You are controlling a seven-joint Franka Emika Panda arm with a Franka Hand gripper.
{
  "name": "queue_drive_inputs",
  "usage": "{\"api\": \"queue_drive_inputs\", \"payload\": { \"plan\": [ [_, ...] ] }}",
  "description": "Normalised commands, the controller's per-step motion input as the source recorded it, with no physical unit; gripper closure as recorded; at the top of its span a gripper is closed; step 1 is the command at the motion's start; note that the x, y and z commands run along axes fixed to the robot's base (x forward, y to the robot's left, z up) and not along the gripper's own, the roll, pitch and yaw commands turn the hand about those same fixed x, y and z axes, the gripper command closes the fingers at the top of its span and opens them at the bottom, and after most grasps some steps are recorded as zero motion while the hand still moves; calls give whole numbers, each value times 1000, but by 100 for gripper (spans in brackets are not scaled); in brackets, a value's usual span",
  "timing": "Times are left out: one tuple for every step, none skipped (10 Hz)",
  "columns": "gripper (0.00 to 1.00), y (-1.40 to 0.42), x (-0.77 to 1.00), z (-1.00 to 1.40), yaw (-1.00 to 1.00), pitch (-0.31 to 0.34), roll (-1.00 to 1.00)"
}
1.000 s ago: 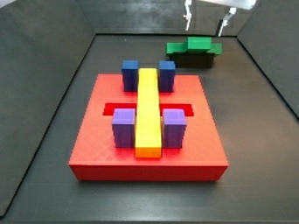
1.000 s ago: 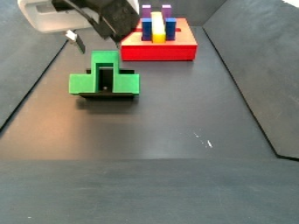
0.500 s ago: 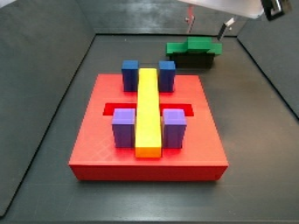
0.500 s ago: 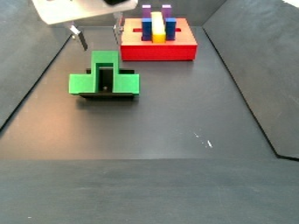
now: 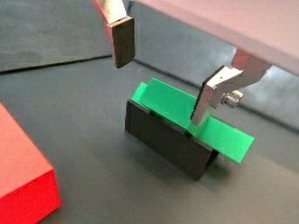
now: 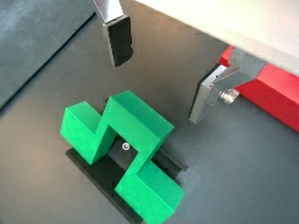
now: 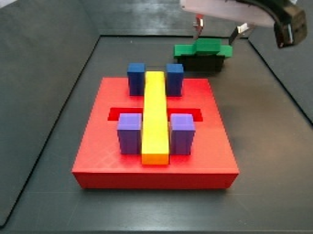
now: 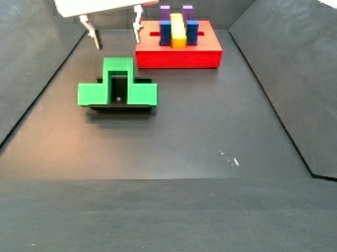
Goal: Pick up the green object. Move up. Place the green object on the fixture. Regrasp the green object. Move to above the board. Insert the green object.
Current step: Regrasp the green object.
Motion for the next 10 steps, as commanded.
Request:
{"api": "queue_drive_inputs", "payload": {
  "plan": [
    [0,-397,-43,0,0,0,1000],
    [0,-391,-49,0,0,0,1000],
    [0,-383,-66,0,0,0,1000],
    [0,-320,-86,0,0,0,1000],
    [0,-211,20,97,57,29,1000],
    [0,-134,191,66,37,131,1000],
    [0,0,231,0,74,160,1000],
    [0,100,266,0,154,203,1000],
    [0,143,374,-26,246,209,883],
    [0,106,391,-11,323,151,423]
  ]
}}
